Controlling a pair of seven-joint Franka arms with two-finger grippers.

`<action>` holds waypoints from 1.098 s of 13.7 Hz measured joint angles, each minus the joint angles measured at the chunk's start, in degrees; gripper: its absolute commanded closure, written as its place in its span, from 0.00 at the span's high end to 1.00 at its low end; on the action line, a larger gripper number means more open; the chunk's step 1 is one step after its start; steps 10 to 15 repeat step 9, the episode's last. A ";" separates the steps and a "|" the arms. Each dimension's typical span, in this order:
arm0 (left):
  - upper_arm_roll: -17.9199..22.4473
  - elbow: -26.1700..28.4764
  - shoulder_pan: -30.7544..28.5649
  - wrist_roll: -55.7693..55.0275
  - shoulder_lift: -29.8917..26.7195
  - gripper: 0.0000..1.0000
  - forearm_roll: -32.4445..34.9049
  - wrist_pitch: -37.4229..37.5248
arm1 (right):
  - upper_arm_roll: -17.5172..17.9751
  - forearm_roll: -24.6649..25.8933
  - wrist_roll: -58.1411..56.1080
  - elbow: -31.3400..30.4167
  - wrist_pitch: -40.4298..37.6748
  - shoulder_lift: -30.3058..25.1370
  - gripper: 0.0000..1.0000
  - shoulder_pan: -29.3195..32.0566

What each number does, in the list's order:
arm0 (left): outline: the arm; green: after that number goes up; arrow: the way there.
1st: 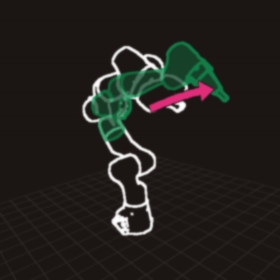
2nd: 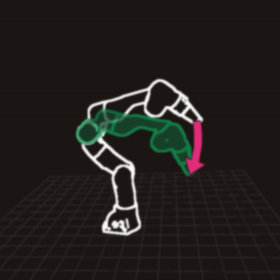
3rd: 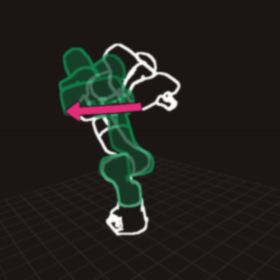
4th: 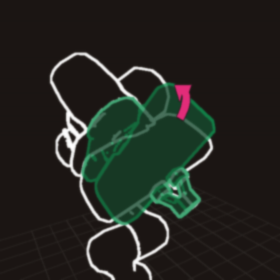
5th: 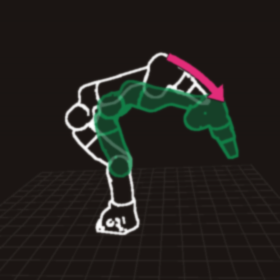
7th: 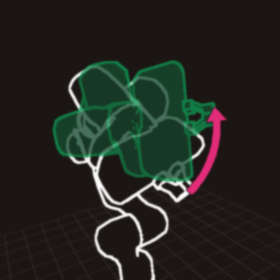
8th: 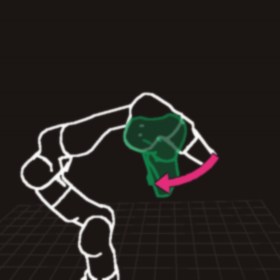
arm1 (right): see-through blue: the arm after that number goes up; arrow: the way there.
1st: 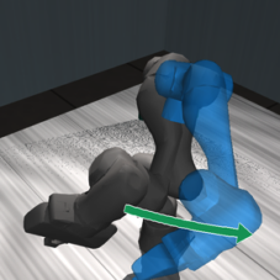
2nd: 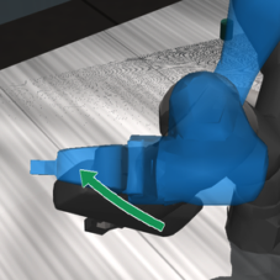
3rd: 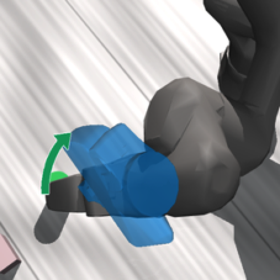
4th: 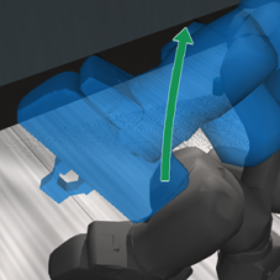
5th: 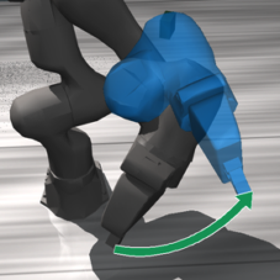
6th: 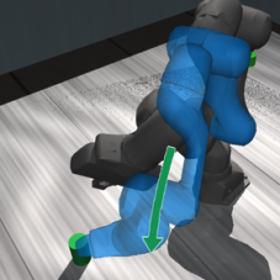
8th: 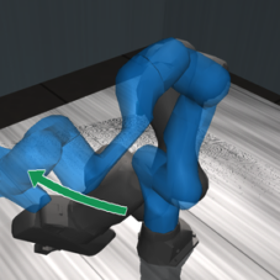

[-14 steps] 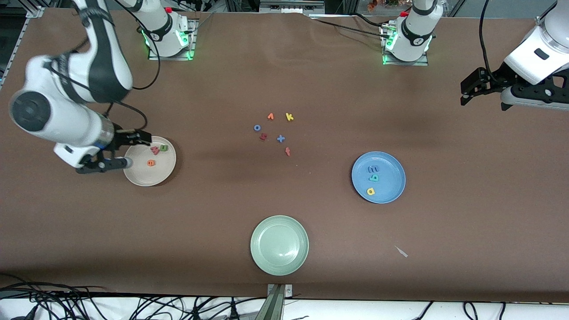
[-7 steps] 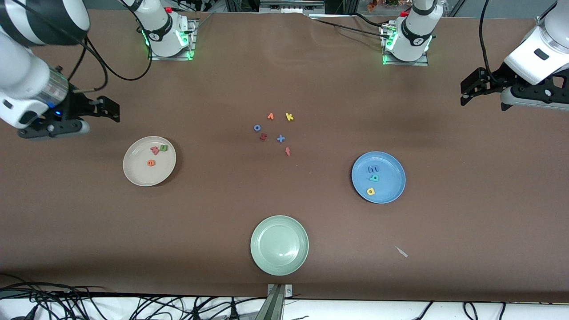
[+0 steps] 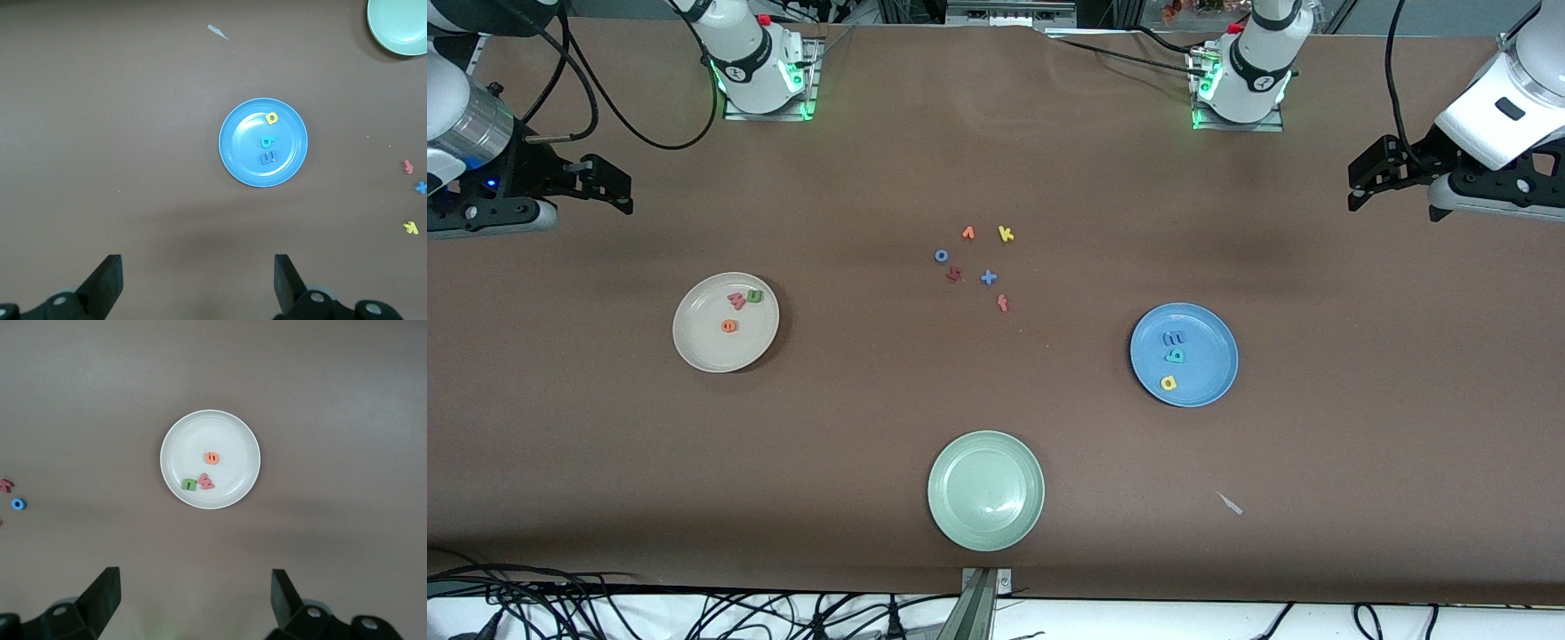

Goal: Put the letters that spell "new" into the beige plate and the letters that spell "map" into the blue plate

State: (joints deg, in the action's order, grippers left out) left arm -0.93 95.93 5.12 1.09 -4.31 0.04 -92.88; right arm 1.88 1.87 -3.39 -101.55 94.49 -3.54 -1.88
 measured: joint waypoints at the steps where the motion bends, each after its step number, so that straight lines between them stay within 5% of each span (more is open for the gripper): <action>1: 0.00 0.00 0.00 0.00 0.00 1.00 0.00 0.00 | 0.23 0.00 0.00 0.00 0.00 -0.05 1.00 0.09; 15: 0.00 0.00 0.00 0.00 0.00 1.00 0.00 0.00 | 0.32 0.00 1.41 0.00 -0.11 -0.81 1.00 2.13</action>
